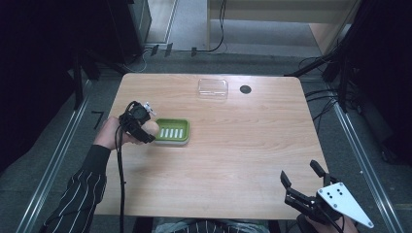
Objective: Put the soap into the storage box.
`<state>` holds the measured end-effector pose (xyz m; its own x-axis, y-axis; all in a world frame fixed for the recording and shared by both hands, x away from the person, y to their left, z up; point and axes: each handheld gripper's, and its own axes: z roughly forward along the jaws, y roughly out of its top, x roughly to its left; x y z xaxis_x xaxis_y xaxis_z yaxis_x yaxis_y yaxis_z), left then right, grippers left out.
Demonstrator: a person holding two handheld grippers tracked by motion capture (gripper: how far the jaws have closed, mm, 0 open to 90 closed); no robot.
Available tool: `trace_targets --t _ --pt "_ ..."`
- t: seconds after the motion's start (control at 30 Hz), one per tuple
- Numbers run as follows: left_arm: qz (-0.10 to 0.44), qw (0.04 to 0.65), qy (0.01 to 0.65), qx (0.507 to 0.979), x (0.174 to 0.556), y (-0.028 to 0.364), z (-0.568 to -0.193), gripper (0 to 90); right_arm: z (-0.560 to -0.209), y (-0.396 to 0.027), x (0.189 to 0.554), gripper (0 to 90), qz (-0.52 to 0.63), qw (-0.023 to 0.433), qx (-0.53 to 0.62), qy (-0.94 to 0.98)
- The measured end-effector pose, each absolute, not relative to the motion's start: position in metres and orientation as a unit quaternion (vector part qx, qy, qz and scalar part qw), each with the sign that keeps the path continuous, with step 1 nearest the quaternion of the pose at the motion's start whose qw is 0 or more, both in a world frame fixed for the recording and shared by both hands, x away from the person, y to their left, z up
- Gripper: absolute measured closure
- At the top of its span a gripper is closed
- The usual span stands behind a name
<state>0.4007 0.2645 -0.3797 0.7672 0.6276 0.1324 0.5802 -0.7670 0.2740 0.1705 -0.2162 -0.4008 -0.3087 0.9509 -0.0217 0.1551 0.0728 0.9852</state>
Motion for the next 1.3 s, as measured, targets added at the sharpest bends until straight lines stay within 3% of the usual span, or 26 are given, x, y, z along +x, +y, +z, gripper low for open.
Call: trace_targets --t 1.3 --pt "0.135 0.116 0.251 0.952 0.410 0.245 -0.381 33.5 -0.400 -0.215 0.168 13.2 0.515 0.388 0.443 0.623"
